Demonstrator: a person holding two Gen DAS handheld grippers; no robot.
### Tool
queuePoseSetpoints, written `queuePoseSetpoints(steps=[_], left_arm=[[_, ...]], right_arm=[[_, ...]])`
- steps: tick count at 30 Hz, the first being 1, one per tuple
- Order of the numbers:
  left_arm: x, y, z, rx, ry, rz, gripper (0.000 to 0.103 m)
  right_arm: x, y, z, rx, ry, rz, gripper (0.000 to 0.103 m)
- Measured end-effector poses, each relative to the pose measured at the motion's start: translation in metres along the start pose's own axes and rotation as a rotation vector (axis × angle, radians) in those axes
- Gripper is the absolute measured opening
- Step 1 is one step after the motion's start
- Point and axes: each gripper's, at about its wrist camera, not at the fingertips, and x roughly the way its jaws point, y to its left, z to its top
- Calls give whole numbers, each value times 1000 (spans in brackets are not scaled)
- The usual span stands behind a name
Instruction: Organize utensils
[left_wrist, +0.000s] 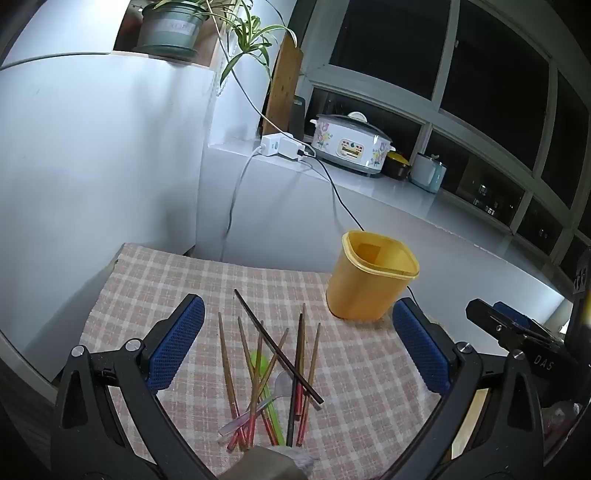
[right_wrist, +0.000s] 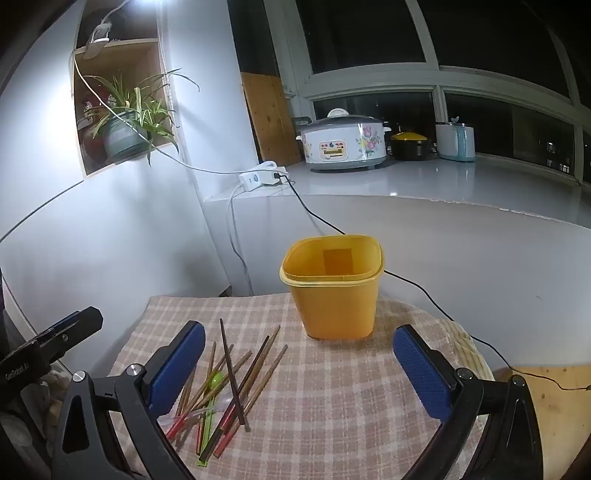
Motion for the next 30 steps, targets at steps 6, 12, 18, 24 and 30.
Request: queuePoseSetpoints(steps=[6, 12, 18, 24, 30], left_arm=[[-1, 0, 0, 10, 1, 9, 103], [-3, -1, -1, 16, 2, 16, 103], [-2, -1, 0, 15, 8, 13, 103], [-1, -6, 1, 17, 5, 11, 103], [-4, -4, 2, 13, 3, 11, 103]], right_arm=[[1, -1, 0, 8, 0, 2, 103], [-1, 1, 0, 4, -4, -3, 103], [1, 0, 1, 11, 2, 4, 103], [0, 0, 1, 12, 2, 5, 103], [0, -1, 2, 10, 1, 1, 103]])
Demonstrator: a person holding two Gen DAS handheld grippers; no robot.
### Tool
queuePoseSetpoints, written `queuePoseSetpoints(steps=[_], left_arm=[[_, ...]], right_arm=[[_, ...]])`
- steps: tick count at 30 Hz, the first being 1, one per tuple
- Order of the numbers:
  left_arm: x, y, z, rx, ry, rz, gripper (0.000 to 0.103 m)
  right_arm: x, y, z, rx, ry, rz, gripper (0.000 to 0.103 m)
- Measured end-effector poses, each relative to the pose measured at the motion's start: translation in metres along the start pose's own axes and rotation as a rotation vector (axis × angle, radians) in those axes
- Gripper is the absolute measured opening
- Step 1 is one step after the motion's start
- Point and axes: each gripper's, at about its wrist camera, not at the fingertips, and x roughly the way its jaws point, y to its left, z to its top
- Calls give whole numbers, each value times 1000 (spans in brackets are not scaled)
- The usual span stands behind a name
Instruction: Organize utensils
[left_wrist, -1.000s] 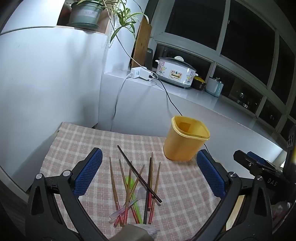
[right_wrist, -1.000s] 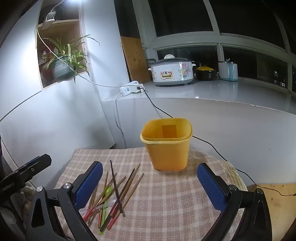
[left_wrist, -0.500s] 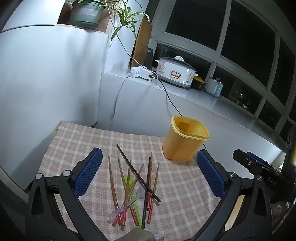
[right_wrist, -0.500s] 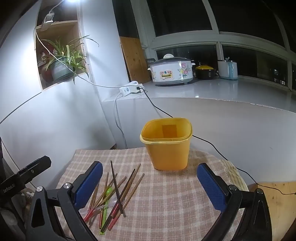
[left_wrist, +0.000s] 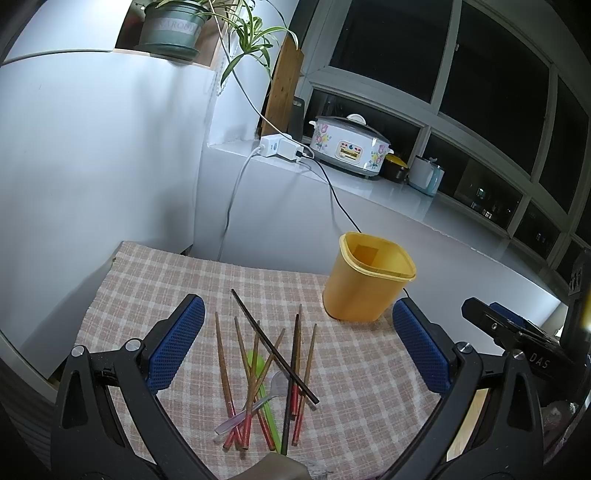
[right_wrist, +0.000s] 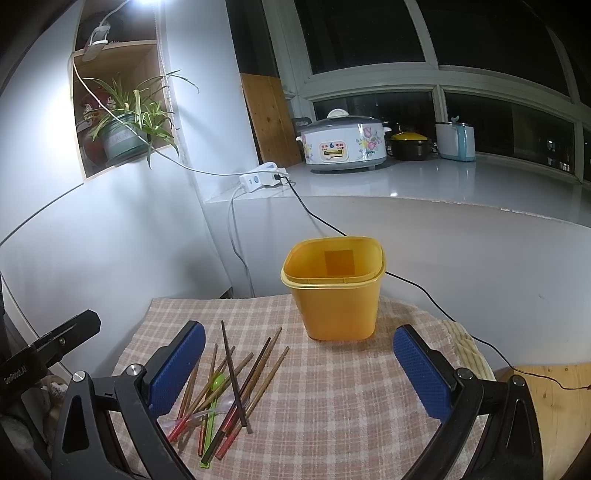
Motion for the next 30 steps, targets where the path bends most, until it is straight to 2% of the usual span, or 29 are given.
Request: queuePoseSetpoints(steps=[30], left_arm=[[0, 1, 0, -5, 0, -3, 103]], right_arm=[[1, 5, -1, -3, 6, -3, 103]])
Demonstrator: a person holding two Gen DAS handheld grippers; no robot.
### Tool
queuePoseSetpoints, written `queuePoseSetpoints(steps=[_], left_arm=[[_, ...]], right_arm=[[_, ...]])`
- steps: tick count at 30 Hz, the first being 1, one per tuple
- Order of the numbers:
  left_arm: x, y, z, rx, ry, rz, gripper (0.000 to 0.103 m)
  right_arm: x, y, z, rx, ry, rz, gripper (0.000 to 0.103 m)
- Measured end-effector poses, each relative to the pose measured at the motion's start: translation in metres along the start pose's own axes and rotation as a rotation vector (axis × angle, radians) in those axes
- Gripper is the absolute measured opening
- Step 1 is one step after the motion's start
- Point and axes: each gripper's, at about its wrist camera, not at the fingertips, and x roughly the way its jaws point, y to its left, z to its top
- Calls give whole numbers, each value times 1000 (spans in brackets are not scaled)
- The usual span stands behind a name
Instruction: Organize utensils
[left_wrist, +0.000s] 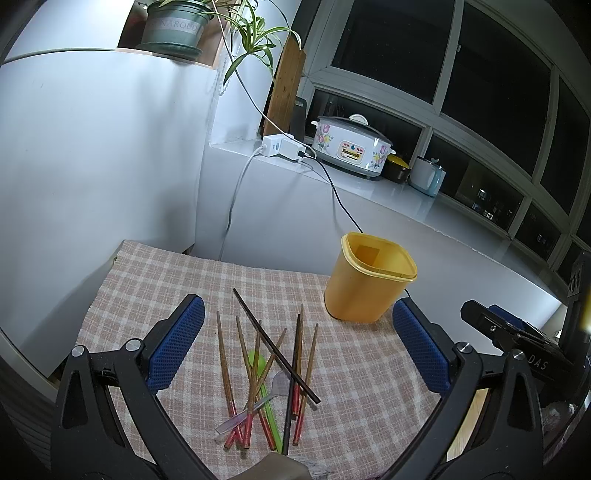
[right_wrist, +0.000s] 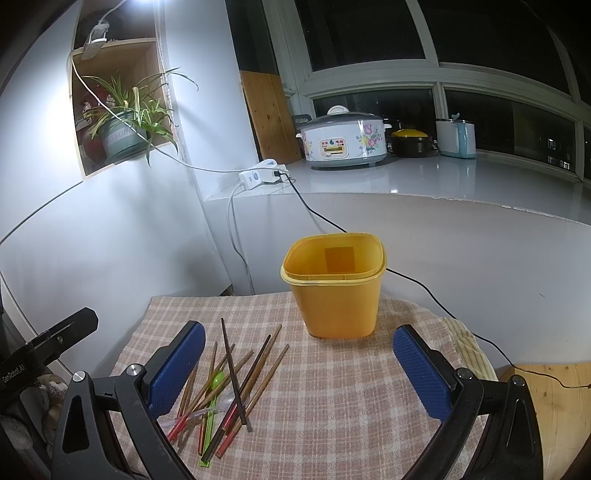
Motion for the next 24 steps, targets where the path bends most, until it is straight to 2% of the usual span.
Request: queuePoseSetpoints(steps=[24], left_arm=[[-2, 2, 0, -4, 2, 4, 103]], right_arm=[[2, -2, -1, 5, 7, 0, 103]])
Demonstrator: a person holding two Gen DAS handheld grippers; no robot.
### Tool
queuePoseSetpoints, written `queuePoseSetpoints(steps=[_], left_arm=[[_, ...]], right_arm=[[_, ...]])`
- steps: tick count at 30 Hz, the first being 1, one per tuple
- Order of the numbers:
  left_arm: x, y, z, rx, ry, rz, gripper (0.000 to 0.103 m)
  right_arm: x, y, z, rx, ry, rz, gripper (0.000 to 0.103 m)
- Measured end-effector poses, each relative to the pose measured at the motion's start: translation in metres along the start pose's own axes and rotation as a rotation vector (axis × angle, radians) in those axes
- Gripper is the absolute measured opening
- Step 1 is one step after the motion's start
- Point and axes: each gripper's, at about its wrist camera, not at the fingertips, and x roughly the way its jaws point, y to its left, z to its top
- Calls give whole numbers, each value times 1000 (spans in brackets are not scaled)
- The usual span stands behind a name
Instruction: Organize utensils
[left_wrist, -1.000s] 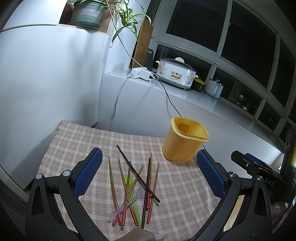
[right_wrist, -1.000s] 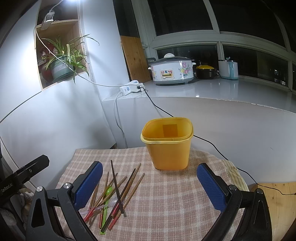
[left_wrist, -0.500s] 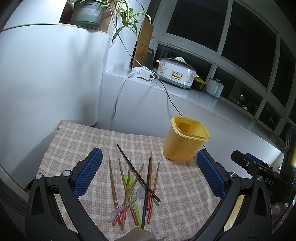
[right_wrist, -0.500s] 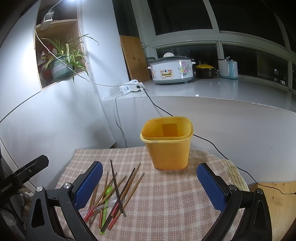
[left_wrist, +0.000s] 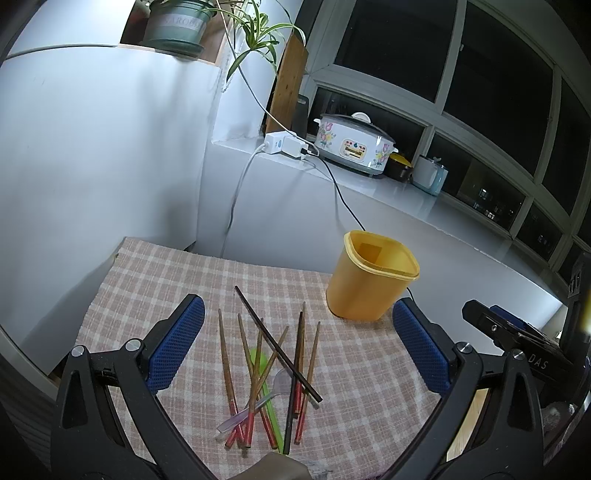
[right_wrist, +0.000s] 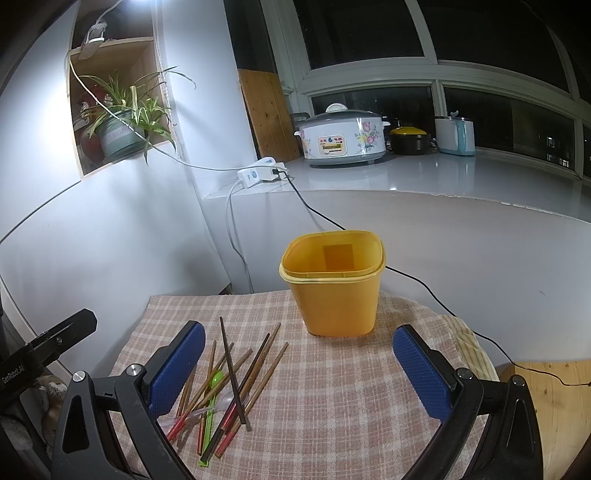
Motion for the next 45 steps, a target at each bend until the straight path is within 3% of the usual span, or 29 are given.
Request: queuePoseSetpoints(steps=[14, 21, 24, 28, 34, 45], left_arm=[[4, 19, -7, -33, 9, 21, 103], [12, 41, -13, -49, 17, 86, 102], [19, 55, -17, -76, 32, 87, 97], [33, 75, -24, -121, 79, 70, 80], [60, 94, -39, -170, 186, 32, 62], [109, 102, -63, -168, 344, 9, 43]], right_arm=[[4, 2, -1, -4, 14, -4, 103], [17, 1, -4, 3, 35, 1, 103], [22, 1, -8, 9, 9, 47, 103], [35, 3, -12, 12, 28, 102, 102], [64, 9, -15, -18, 143, 185, 89], [116, 38, -25, -107, 318, 300, 64]])
